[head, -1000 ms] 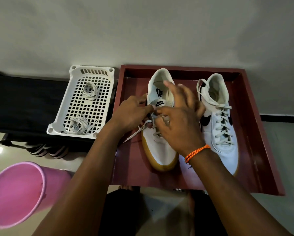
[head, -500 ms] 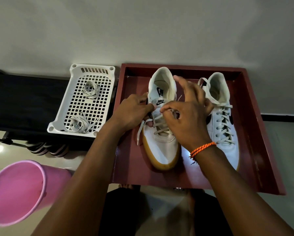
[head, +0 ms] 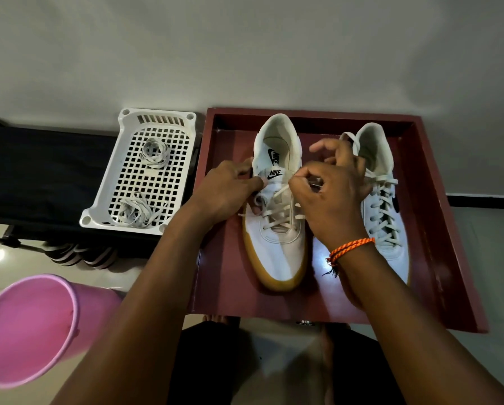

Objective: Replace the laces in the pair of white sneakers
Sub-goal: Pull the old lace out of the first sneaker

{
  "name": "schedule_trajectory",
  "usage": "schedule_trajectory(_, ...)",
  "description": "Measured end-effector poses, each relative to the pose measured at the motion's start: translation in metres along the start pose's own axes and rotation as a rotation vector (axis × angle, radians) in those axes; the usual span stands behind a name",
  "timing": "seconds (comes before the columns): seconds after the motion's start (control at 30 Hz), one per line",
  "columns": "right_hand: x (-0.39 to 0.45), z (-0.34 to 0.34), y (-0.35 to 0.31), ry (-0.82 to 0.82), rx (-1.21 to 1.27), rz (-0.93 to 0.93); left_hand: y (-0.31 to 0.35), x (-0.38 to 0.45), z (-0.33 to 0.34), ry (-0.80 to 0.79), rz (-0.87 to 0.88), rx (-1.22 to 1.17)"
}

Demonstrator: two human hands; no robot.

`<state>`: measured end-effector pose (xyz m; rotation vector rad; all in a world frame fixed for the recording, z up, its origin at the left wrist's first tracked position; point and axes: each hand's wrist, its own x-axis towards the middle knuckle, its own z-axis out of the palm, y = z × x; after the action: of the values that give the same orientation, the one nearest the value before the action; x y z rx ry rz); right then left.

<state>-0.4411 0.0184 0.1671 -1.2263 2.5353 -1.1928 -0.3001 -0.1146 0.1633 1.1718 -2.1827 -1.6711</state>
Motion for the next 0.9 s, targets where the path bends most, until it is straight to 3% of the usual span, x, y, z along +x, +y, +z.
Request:
schedule_trajectory(0.17, -0.01, 0.001, -0.004, -0.173, -0.215, -0.244, 0.001, 0.0, 0.0, 0.003, 0.009, 0.021)
schedule_trajectory(0.27, -0.018, 0.01, -0.004, -0.296, -0.314, -0.288, 0.001, 0.0, 0.0, 0.008, 0.015, 0.017)
schedule_trajectory(0.37, -0.017, 0.013, -0.002, -0.269, -0.268, -0.261, 0.002, -0.001, 0.0, 0.01, 0.012, 0.023)
schedule_trajectory(0.63, 0.0, 0.001, -0.002, 0.003, 0.049, -0.043, 0.006, -0.003, -0.001, -0.009, 0.003, 0.045)
schedule_trajectory(0.9, -0.016, 0.011, 0.0, -0.272, -0.303, -0.311, 0.005, -0.002, 0.0, -0.004, 0.028, 0.041)
